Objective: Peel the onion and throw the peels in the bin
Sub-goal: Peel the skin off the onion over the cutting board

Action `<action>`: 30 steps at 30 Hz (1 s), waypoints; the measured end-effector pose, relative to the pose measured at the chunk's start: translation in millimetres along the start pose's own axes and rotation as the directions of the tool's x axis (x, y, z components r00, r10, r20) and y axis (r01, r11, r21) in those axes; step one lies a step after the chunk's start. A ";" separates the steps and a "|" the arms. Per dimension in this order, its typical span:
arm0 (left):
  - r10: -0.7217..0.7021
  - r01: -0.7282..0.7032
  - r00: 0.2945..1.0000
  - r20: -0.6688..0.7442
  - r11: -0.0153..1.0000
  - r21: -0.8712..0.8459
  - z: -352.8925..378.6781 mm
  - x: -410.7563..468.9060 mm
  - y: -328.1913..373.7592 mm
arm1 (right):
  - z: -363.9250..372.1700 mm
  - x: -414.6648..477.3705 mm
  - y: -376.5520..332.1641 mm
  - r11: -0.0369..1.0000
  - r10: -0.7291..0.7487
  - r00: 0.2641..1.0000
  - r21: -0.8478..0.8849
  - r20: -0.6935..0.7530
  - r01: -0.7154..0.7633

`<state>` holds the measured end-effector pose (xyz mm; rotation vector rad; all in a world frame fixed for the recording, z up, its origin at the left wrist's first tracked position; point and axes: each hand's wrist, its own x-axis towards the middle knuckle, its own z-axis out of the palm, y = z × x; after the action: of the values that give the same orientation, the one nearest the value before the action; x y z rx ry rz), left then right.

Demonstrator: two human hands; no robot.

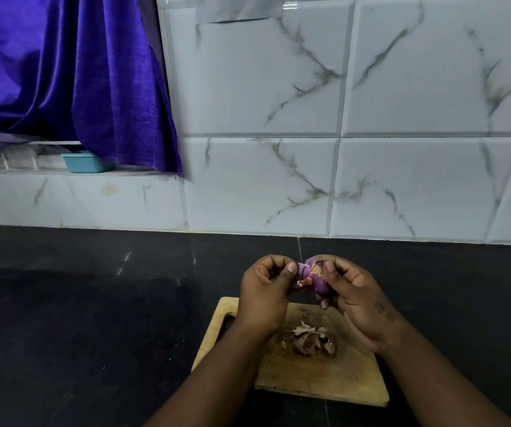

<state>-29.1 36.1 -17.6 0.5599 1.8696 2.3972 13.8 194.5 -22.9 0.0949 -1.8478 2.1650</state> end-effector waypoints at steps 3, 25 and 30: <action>-0.022 0.022 1.000 -0.022 1.000 -0.017 -0.5 0.5 -1.1 | -0.7 -0.8 0.5 0.997 0.032 0.999 0.065 0.020 -0.034; 0.042 -0.110 0.993 0.113 0.697 0.708 -7.4 -7.0 1.4 | -8.4 -1.3 -4.9 0.985 0.121 0.992 0.119 0.028 -0.123; 0.250 -0.286 0.958 0.144 0.771 0.569 -5.3 -8.1 2.1 | -5.8 -1.8 -4.9 0.992 0.103 0.995 0.065 0.016 -0.103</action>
<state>-22.8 28.5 -18.8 0.9820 2.6664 1.8507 17.5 200.5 -19.6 0.0273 -1.8258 2.3003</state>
